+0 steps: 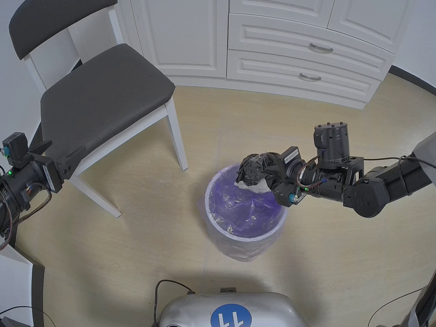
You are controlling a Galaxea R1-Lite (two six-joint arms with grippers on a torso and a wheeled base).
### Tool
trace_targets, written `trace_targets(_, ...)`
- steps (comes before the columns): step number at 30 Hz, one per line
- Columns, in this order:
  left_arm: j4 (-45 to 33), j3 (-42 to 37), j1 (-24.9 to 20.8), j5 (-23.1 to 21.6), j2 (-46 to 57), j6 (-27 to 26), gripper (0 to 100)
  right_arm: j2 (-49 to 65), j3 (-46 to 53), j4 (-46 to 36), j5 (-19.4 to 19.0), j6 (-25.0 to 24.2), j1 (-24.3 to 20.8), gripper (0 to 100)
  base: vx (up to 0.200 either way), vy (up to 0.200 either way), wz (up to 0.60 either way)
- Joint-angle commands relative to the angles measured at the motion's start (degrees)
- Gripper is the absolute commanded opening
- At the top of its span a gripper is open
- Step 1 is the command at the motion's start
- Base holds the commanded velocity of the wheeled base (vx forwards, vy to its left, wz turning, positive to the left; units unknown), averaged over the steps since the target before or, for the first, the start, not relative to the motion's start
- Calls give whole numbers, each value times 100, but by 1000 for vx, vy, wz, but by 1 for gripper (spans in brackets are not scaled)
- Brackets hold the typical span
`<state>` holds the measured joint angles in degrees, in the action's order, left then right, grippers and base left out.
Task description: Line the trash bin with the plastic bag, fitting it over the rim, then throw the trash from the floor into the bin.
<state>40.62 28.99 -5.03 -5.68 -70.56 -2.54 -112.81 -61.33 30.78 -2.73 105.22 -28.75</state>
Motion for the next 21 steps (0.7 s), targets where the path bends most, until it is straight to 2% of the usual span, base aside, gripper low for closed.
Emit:
trace_targets(1,139,-69,468,-425,16,16,100,-259,280,60,1,16,-26,0,0,0,0)
trace_targets(17,148,-34,503,-469,42,113,100,-1164,33,147,-8,25,-158,0,0,0,0)
trace_targets(21,148,-34,521,-469,42,113,100,-1612,-221,517,-8,16,-175,0,0,0,0)
